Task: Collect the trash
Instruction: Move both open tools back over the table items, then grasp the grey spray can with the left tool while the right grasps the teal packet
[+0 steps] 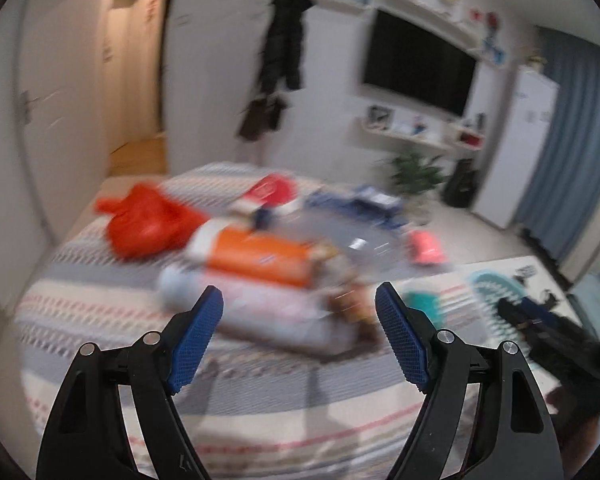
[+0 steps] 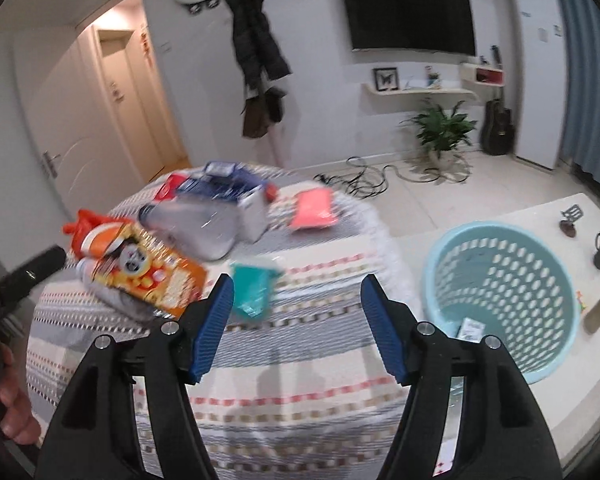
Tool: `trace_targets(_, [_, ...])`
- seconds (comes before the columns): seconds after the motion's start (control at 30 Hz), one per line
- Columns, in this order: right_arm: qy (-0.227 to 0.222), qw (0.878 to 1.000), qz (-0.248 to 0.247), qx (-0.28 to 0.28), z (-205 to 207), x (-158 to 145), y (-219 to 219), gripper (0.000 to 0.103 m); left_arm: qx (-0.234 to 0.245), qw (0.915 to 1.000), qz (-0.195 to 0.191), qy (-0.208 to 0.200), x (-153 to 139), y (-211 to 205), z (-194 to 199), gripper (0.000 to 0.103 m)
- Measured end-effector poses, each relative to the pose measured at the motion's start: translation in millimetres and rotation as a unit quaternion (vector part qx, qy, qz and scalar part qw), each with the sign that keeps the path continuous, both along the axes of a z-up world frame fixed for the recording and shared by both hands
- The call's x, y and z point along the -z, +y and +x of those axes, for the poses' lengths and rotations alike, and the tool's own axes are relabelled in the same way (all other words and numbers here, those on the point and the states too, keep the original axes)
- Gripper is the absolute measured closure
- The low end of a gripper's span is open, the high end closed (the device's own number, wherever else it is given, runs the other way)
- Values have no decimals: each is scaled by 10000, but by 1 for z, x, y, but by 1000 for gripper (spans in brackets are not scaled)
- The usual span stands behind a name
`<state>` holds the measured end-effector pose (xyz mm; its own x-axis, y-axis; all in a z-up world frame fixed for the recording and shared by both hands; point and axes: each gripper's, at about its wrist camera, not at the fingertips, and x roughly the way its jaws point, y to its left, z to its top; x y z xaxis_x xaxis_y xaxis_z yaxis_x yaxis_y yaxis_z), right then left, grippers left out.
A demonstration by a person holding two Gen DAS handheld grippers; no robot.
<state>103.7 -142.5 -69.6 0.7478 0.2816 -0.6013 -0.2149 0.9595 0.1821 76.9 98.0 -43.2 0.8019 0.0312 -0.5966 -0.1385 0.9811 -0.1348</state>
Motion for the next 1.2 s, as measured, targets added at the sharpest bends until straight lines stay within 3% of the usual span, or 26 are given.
trace_targets(0.13, [214, 9998, -20, -60, 4, 20, 17, 41, -20, 9989, 116, 443, 30, 0, 9, 23])
trace_targets(0.27, [377, 9992, -80, -67, 5, 34, 23, 41, 99, 9956, 517, 775, 49, -24, 25, 23])
trace_targets(0.5, [407, 9991, -76, -31, 8, 36, 15, 41, -122, 9867, 1364, 877, 56, -52, 45, 22])
trace_targets(0.57, [422, 9991, -63, -11, 10, 36, 12, 41, -178, 9855, 1429, 896, 56, -52, 48, 22])
trace_targets(0.77, [447, 9990, -48, -62, 12, 35, 14, 41, -168, 9886, 1266, 793, 49, -28, 15, 24])
trace_targets(1.07, [399, 9982, -179, -416, 7, 34, 47, 41, -709, 9900, 901, 819, 44, 49, -44, 24])
trace_targets(1.2, [368, 9979, -242, -481, 7, 32, 56, 41, -248, 9979, 119, 584, 31, 71, -56, 23])
